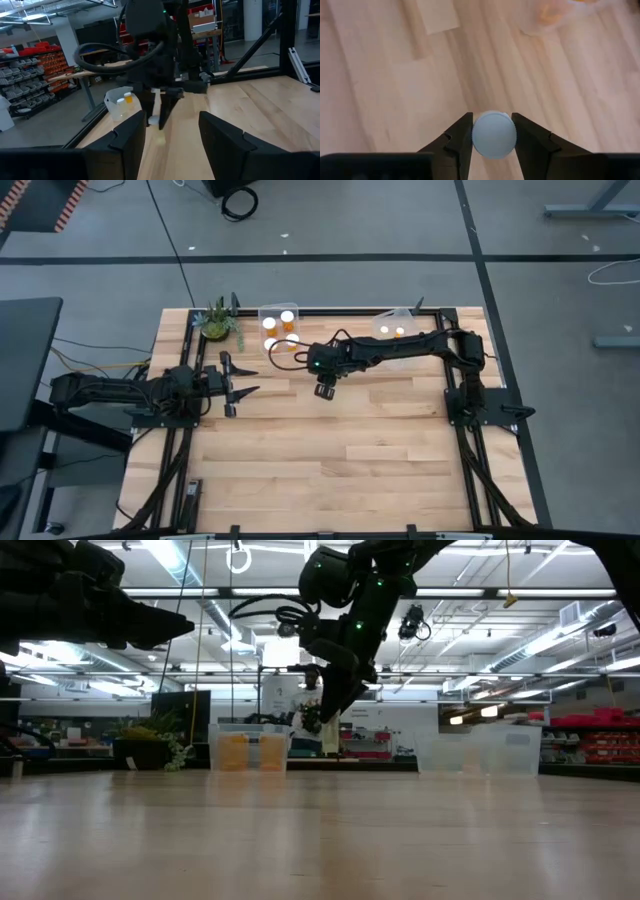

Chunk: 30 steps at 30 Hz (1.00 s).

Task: Pick and place medicine bottles into bin by pill shape (circle, oval)
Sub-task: Put the small yellow pill bottle into the right transparent bin

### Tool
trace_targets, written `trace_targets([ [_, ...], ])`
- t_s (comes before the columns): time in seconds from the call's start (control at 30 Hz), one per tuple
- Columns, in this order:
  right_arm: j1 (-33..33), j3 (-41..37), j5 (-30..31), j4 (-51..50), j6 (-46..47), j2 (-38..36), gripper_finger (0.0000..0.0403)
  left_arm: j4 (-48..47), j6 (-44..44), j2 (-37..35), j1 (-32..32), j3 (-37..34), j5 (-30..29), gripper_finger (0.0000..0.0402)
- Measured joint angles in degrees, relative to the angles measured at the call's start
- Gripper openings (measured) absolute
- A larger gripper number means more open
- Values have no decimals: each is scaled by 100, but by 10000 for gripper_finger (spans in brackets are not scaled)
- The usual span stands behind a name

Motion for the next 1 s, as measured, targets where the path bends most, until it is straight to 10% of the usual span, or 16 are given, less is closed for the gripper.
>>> trace_targets([
  [1.0,-760,0,1560,-2304,1436,-572,135,1,-1,0,0,0,0,190],
])
